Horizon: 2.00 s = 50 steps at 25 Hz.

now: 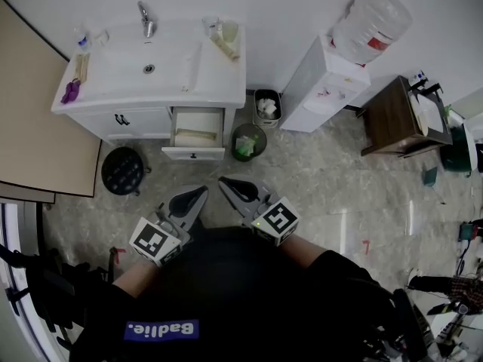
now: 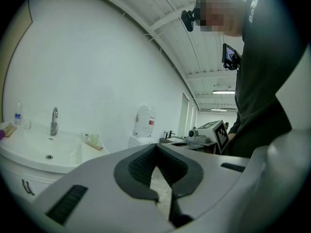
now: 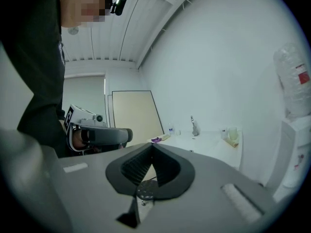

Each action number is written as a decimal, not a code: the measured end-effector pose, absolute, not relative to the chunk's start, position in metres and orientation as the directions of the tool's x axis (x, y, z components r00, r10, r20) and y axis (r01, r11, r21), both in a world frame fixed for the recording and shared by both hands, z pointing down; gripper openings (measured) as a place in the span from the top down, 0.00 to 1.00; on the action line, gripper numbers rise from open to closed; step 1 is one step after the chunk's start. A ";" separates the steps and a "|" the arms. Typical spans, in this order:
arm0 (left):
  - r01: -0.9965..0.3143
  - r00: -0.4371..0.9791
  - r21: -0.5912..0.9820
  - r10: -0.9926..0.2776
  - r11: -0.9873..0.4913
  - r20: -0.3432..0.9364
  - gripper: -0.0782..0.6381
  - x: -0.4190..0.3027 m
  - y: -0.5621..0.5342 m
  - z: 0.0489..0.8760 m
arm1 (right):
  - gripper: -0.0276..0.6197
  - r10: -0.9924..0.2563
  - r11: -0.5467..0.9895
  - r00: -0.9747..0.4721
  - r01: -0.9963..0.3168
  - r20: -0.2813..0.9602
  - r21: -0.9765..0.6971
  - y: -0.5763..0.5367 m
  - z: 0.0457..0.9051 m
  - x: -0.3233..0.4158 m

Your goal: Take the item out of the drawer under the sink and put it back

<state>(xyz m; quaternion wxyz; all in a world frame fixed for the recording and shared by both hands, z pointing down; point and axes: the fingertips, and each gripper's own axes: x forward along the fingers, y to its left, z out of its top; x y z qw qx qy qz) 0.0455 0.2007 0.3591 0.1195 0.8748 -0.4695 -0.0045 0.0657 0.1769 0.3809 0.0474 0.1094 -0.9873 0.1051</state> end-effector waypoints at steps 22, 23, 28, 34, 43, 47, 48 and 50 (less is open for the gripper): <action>-0.723 0.689 0.192 -0.714 -0.664 0.124 0.90 -0.115 0.071 0.370 | 0.96 -0.401 0.879 -0.891 -0.440 0.214 -0.182 0.058 0.387 -0.081; -0.725 0.687 0.186 -0.714 -0.663 0.132 0.90 -0.117 0.068 0.375 | 0.96 -0.403 0.878 -0.889 -0.443 0.218 -0.182 0.055 0.388 -0.082; -0.745 0.667 0.147 -0.719 -0.651 0.198 0.90 -0.118 0.048 0.409 | 0.96 -0.382 0.883 -0.900 -0.422 0.208 -0.206 0.044 0.397 -0.079; -0.766 0.632 0.114 -0.712 -0.632 0.306 0.90 -0.110 0.028 0.451 | 0.96 -0.351 0.895 -0.913 -0.392 0.208 -0.213 0.025 0.401 -0.071; -0.752 0.612 0.071 -0.654 -0.655 0.444 0.90 -0.087 -0.001 0.512 | 0.96 -0.325 0.895 -0.917 -0.377 0.231 -0.239 -0.001 0.415 -0.046; -0.752 0.593 0.067 -0.629 -0.655 0.502 0.90 -0.079 -0.014 0.538 | 0.96 -0.329 0.885 -0.912 -0.388 0.245 -0.256 -0.015 0.424 -0.030; -0.754 0.588 0.073 -0.622 -0.653 0.517 0.90 -0.078 -0.018 0.544 | 0.96 -0.328 0.884 -0.911 -0.389 0.251 -0.259 -0.019 0.426 -0.027; -0.755 0.579 0.079 -0.605 -0.651 0.546 0.90 -0.078 -0.027 0.557 | 0.96 -0.326 0.881 -0.909 -0.391 0.259 -0.264 -0.027 0.431 -0.023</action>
